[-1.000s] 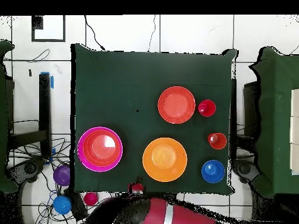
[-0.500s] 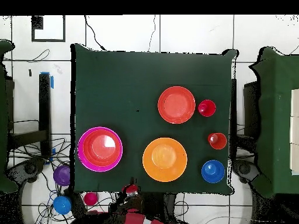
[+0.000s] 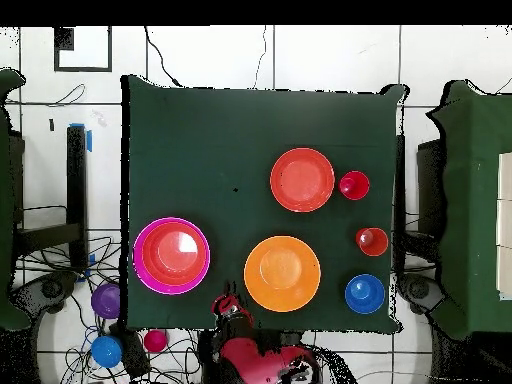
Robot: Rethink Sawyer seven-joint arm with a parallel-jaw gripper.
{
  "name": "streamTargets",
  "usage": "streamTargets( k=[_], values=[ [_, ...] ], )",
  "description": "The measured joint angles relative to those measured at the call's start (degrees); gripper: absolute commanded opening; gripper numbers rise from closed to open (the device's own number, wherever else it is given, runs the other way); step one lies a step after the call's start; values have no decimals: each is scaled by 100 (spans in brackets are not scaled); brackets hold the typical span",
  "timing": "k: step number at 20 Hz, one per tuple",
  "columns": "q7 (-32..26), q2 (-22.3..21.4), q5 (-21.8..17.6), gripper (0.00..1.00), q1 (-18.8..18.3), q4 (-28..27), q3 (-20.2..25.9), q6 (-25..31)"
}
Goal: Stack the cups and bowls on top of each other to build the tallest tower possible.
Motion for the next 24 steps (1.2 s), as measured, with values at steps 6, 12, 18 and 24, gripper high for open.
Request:
streamTargets(
  k=[6, 12, 18, 24],
  values=[
    [-73, 28, -613, 100, 552, -812, -520, 5],
    [-489, 1, -1006, 100, 1137, -1438, -1176, 13],
    [-756, -22, -1300, 100, 1603, -1723, -1763, 27],
    [-1030, 227, -1222, 100, 1731, -1845, -2176, 18]
  ],
)
